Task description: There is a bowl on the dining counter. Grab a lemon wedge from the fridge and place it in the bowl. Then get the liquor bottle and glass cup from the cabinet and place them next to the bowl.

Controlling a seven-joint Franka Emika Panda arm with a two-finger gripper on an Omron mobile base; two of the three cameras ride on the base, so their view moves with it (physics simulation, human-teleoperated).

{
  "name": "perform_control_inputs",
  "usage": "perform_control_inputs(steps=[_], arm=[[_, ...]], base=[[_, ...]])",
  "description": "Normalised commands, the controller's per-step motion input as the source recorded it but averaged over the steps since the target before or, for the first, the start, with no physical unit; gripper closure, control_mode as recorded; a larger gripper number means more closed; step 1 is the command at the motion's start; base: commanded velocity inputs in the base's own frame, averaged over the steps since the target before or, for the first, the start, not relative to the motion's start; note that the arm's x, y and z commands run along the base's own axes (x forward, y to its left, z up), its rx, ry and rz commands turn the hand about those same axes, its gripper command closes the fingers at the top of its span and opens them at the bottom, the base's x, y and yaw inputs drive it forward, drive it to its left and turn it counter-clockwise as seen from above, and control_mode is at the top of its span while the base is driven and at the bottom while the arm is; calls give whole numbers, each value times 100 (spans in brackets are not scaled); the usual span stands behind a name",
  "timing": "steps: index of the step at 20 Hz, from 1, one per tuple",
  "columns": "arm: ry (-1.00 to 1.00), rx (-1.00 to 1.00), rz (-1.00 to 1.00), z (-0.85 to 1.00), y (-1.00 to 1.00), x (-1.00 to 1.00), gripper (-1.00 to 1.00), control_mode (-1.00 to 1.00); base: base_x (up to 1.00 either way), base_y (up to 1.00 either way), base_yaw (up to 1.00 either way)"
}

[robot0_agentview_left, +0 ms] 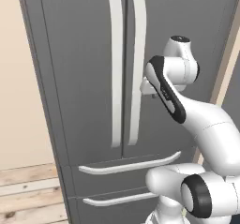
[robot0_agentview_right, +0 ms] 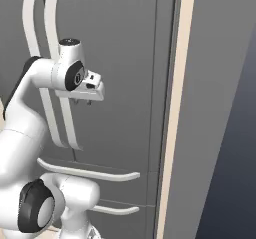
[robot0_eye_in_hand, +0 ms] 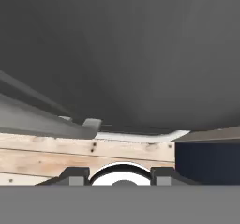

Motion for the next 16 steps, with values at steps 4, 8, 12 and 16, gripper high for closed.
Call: perform_control_inputs(steps=[4,8,12,16], arm=[[0,0,0,0,1,-2,-100,100],[0,0,0,0,0,0,-100,100],[0,0,0,0,0,0,-100,100],[0,0,0,0,0,0,-100,100]], base=[[-46,26,0],[-52,61,0],[-26,56,1],[-42,9,0]])
